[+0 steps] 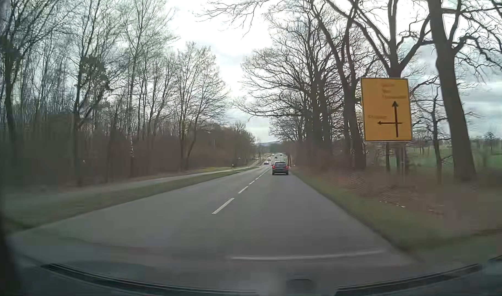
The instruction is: Follow the waypoints while adhering to traffic rules and regulations
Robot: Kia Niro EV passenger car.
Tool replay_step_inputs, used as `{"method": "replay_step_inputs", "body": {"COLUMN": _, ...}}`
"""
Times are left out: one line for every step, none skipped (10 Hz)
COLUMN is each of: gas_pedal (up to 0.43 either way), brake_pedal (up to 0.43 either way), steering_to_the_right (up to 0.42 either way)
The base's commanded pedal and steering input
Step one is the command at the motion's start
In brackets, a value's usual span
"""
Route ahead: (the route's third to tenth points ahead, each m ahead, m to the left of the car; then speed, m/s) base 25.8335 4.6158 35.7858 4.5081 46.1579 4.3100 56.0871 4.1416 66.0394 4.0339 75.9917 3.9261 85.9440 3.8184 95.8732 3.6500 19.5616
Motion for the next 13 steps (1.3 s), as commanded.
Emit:
{"method": "replay_step_inputs", "body": {"gas_pedal": 0.130, "brake_pedal": 0.000, "steering_to_the_right": 0.003}}
{"method": "replay_step_inputs", "body": {"gas_pedal": 0.130, "brake_pedal": 0.000, "steering_to_the_right": 0.003}}
{"method": "replay_step_inputs", "body": {"gas_pedal": 0.130, "brake_pedal": 0.000, "steering_to_the_right": 0.003}}
{"method": "replay_step_inputs", "body": {"gas_pedal": 0.130, "brake_pedal": 0.000, "steering_to_the_right": 0.003}}
{"method": "replay_step_inputs", "body": {"gas_pedal": 0.130, "brake_pedal": 0.000, "steering_to_the_right": 0.003}}
{"method": "replay_step_inputs", "body": {"gas_pedal": 0.130, "brake_pedal": 0.000, "steering_to_the_right": 0.004}}
{"method": "replay_step_inputs", "body": {"gas_pedal": 0.130, "brake_pedal": 0.000, "steering_to_the_right": 0.005}}
{"method": "replay_step_inputs", "body": {"gas_pedal": 0.138, "brake_pedal": 0.000, "steering_to_the_right": 0.005}}
{"method": "replay_step_inputs", "body": {"gas_pedal": 0.138, "brake_pedal": 0.000, "steering_to_the_right": 0.005}}
{"method": "replay_step_inputs", "body": {"gas_pedal": 0.150, "brake_pedal": 0.000, "steering_to_the_right": 0.005}}
{"method": "replay_step_inputs", "body": {"gas_pedal": 0.150, "brake_pedal": 0.000, "steering_to_the_right": 0.005}}
{"method": "replay_step_inputs", "body": {"gas_pedal": 0.157, "brake_pedal": 0.000, "steering_to_the_right": 0.005}}
{"method": "replay_step_inputs", "body": {"gas_pedal": 0.157, "brake_pedal": 0.000, "steering_to_the_right": 0.005}}
